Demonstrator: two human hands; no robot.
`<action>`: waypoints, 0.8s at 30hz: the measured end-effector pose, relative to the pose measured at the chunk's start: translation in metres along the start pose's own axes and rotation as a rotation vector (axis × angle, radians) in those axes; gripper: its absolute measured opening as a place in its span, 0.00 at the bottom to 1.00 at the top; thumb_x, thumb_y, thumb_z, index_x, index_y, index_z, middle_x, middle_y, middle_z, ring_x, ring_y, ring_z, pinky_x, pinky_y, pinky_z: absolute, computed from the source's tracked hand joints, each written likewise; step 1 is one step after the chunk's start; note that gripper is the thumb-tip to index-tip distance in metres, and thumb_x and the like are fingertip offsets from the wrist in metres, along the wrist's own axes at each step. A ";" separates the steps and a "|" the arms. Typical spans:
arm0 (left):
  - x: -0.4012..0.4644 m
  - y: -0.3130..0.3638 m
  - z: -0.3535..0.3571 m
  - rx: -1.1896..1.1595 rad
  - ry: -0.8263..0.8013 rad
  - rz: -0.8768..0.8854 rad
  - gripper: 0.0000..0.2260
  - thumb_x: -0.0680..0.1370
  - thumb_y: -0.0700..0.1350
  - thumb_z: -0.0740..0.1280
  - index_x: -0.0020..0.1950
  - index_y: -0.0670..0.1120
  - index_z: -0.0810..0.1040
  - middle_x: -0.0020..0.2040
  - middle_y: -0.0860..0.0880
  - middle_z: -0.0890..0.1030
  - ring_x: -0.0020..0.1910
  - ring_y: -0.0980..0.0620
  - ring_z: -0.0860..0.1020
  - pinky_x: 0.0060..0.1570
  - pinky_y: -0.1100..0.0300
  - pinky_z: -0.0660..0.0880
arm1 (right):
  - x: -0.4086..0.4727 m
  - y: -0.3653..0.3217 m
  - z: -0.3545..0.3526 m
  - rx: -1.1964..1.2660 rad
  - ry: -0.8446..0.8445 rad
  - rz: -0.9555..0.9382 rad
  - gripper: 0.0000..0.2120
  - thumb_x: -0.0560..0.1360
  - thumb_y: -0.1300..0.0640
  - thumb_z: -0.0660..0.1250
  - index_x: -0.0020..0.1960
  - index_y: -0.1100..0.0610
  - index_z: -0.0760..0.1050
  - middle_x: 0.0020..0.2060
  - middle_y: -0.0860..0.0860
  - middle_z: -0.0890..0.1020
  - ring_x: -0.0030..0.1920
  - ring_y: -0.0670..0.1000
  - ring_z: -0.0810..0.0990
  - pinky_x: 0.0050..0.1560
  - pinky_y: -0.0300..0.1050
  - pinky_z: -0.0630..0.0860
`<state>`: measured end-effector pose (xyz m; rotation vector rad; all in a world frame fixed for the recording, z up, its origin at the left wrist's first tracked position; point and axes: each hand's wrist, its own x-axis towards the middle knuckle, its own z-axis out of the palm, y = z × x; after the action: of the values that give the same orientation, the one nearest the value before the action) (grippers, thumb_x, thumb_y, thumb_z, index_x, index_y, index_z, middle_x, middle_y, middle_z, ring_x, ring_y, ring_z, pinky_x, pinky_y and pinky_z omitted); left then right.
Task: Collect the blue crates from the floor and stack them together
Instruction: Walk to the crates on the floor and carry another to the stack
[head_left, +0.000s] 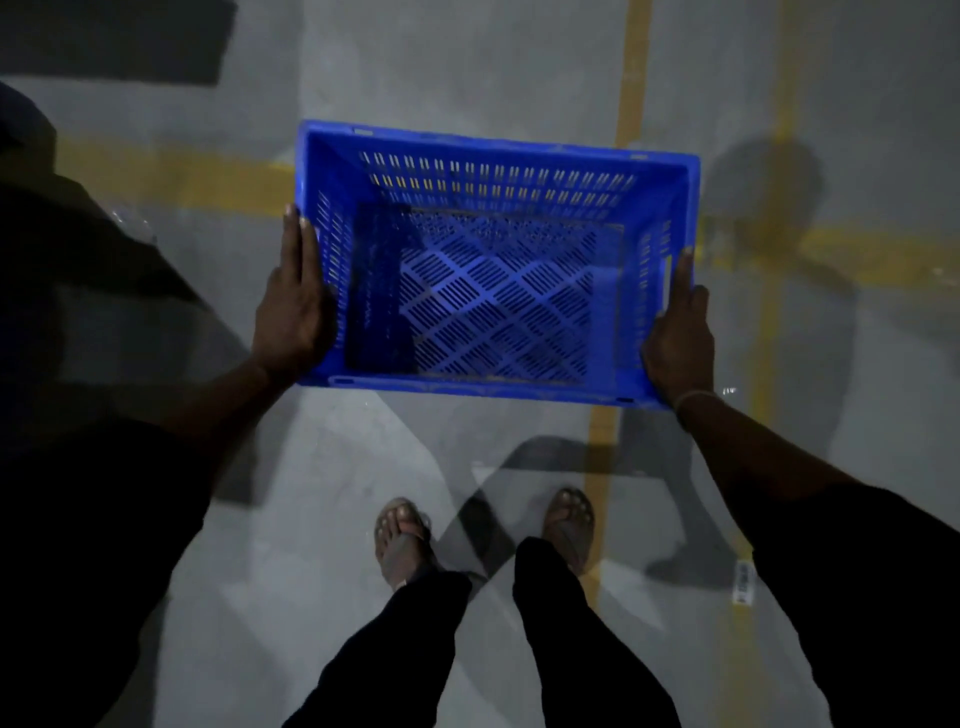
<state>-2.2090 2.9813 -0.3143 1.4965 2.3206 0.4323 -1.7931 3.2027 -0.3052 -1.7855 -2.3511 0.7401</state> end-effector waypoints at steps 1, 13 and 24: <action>0.001 0.002 -0.002 -0.004 0.004 0.008 0.32 0.84 0.52 0.53 0.83 0.41 0.43 0.84 0.41 0.42 0.66 0.31 0.72 0.53 0.39 0.75 | 0.001 0.000 0.000 0.008 -0.004 0.007 0.41 0.81 0.63 0.57 0.81 0.38 0.37 0.67 0.60 0.66 0.32 0.64 0.72 0.33 0.58 0.74; 0.008 0.021 -0.029 0.102 -0.226 -0.185 0.54 0.72 0.56 0.73 0.83 0.42 0.39 0.83 0.42 0.38 0.64 0.27 0.70 0.53 0.37 0.74 | 0.005 -0.016 -0.023 -0.157 -0.227 0.125 0.52 0.75 0.56 0.69 0.80 0.41 0.32 0.67 0.62 0.65 0.54 0.70 0.73 0.48 0.63 0.74; -0.072 0.111 -0.189 -0.217 -0.351 -0.181 0.59 0.68 0.80 0.52 0.83 0.38 0.43 0.82 0.34 0.42 0.82 0.38 0.41 0.78 0.47 0.47 | -0.059 -0.170 -0.165 0.062 -0.404 0.145 0.47 0.76 0.39 0.70 0.84 0.50 0.45 0.82 0.57 0.47 0.81 0.61 0.49 0.78 0.59 0.55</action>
<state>-2.1750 2.9473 -0.0884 1.1450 2.0377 0.3301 -1.8653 3.1672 -0.0743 -1.9484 -2.4082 1.2886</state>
